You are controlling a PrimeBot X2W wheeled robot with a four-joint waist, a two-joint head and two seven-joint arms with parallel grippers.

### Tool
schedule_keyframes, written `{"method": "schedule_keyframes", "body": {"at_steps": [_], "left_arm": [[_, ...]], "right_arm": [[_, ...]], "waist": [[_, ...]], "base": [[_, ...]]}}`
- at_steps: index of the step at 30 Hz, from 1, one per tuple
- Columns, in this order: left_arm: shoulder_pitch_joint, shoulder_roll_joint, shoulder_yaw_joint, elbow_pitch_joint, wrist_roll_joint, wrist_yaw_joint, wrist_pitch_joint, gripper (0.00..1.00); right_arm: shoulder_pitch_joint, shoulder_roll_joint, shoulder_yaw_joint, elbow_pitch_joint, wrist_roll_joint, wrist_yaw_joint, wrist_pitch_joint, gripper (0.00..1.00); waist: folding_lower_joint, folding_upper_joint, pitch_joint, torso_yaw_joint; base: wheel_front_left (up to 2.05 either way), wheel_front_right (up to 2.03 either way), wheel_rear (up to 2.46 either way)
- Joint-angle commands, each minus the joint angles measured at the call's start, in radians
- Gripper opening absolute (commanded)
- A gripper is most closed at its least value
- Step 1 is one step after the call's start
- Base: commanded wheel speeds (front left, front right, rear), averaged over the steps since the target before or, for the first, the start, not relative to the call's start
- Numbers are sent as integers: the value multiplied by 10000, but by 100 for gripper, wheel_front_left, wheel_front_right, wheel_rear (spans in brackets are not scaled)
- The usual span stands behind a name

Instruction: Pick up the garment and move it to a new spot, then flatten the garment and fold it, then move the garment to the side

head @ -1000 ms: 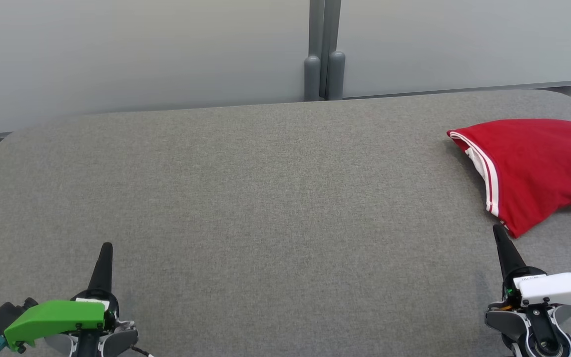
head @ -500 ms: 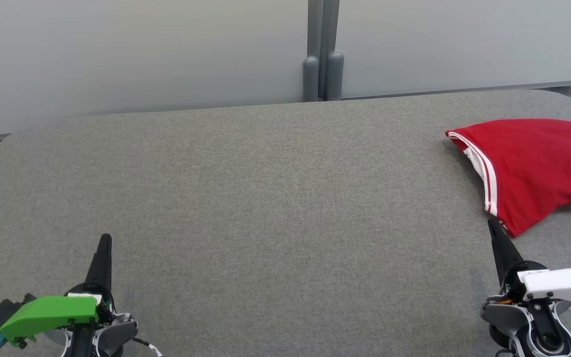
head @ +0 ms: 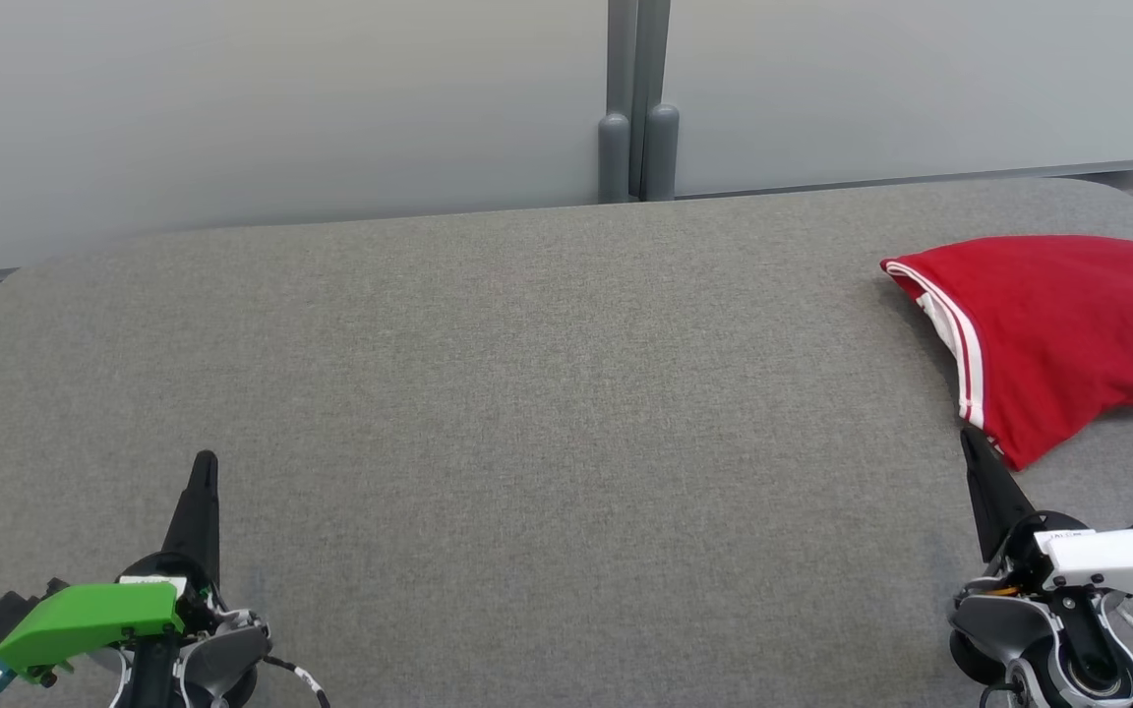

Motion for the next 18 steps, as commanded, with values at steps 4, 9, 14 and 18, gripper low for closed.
{"method": "schedule_keyframes", "body": {"at_steps": [4, 9, 14, 18], "left_arm": [[-164, -31, 77, -39, -199, -86, 55, 0], [-161, -30, 76, -38, -200, -86, 54, 0], [-159, -28, 75, -39, -199, -85, 54, 0], [-158, -28, 75, -39, -199, -85, 53, 0]], "right_arm": [[-122, -54, 17, 31, 243, 7, 69, 0], [-120, -54, 16, 31, 243, 7, 68, 0], [-120, -54, 15, 29, 243, 7, 68, 0], [-119, -53, 15, 29, 244, 7, 68, 0]], "waist": [[0, 90, -3, -5], [0, 90, -3, -5], [0, 90, -3, -5], [0, 90, -3, -5]], "base": [[0, 0, 0], [0, 0, 0], [0, 0, 0], [0, 0, 0]]}}
